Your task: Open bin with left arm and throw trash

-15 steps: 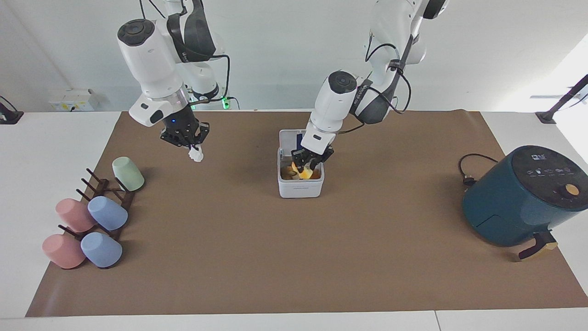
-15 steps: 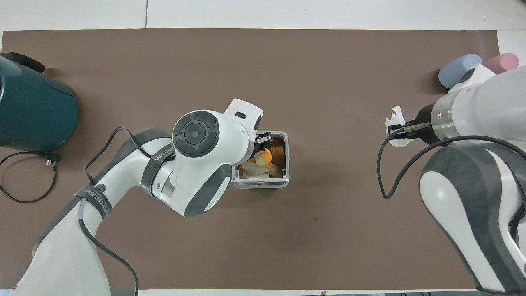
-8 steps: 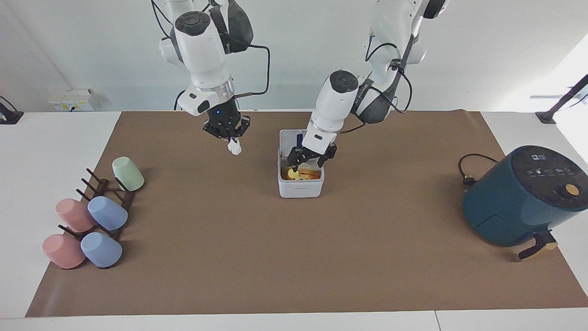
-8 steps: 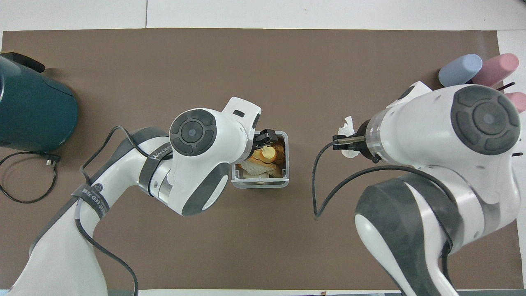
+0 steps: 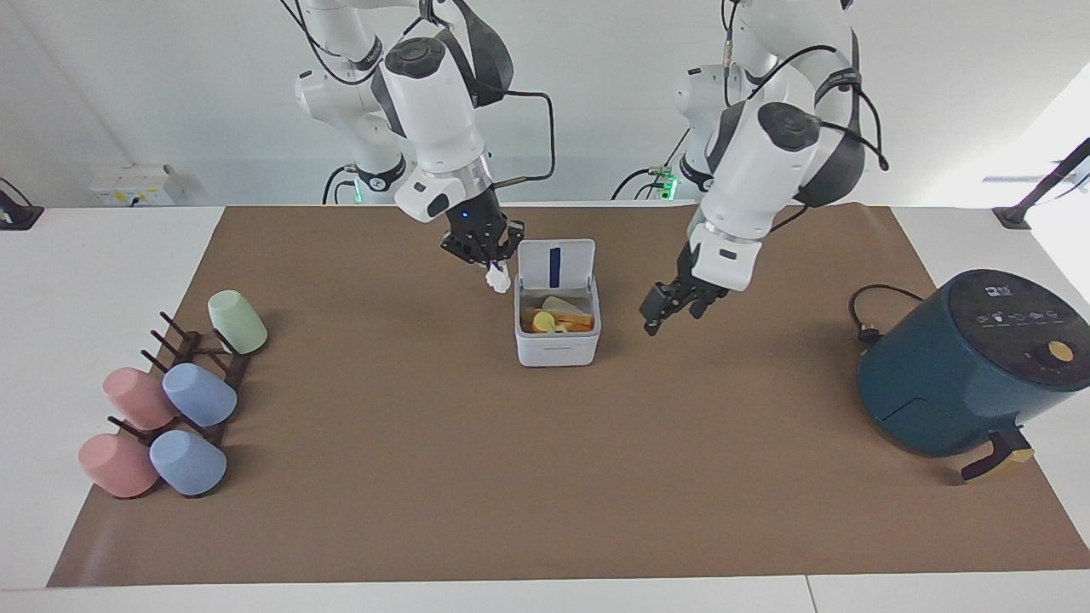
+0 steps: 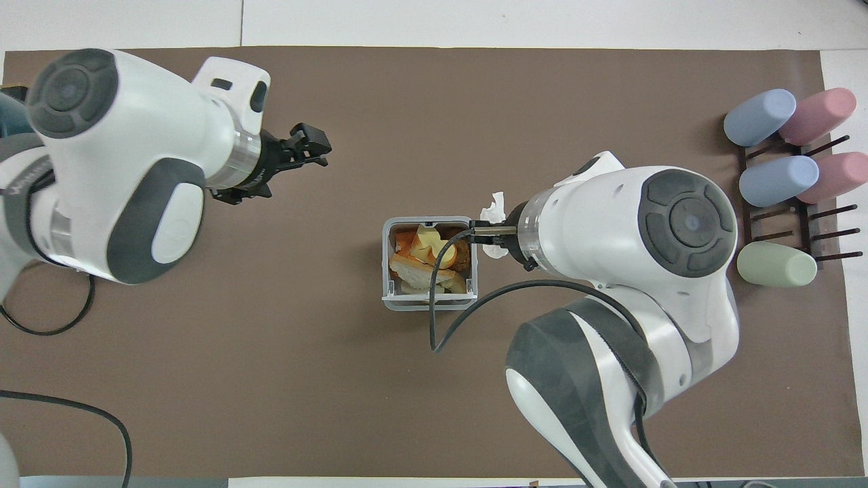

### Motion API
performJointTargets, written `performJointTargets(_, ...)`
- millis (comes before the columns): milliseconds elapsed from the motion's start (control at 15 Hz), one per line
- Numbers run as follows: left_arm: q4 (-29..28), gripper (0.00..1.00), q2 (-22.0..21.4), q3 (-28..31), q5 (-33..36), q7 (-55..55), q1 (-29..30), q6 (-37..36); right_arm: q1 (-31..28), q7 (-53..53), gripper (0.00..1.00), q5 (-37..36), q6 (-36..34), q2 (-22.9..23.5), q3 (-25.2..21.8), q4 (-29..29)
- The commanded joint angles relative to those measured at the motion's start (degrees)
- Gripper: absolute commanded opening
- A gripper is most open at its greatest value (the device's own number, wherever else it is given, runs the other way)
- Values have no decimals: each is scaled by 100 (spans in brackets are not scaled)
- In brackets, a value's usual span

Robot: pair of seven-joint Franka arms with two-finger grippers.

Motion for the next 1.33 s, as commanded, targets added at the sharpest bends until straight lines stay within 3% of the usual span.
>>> performJointTargets(0, -6, 100, -312, -29, -105, 1423, 775, -745, 114, 86, 0, 173, 452, 183, 24, -37)
performJointTargets(267, 64, 100, -857, -2, -52, 3192, 1515, -1721, 562, 157, 0, 709, 1393, 157, 15, -511)
performJointTargets(533, 267, 100, -1279, 6, 246, 3792, 1569, -2740, 704, 166, 0, 709, 1429, 122, 15, -626)
performJointTargets(600, 258, 100, -1393, -2, 247, 3906, 1569, -2908, 739, 209, 18, 709, 1403, 122, 15, -626)
performJointTargets(667, 197, 100, -1498, -11, 247, 3968, 1560, -3005, 765, 323, 53, 709, 1394, 122, 15, -626)
performJointTargets(733, 118, 100, -1569, -11, 247, 3969, 1543, -2989, 783, 480, 94, 709, 1394, 122, 15, -626)
performJointTargets(800, 4, 100, -1605, -11, 247, 3969, 1525, -2902, 783, 595, 100, 709, 1377, 122, 24, -609)
performJointTargets(1000, 29, 100, -1561, 215, 281, 3776, 1211, -2734, 879, 763, 100, 709, 1324, 113, 42, -574)
performJointTargets(1200, 397, 100, -1473, 2250, 422, 3635, -781, -2900, 845, 763, 100, 674, 965, 8, 15, -530)
performJointTargets(1267, 573, 100, -1308, 2552, 370, 3635, -978, -2997, 810, 737, 100, 613, 754, -44, -2, -478)
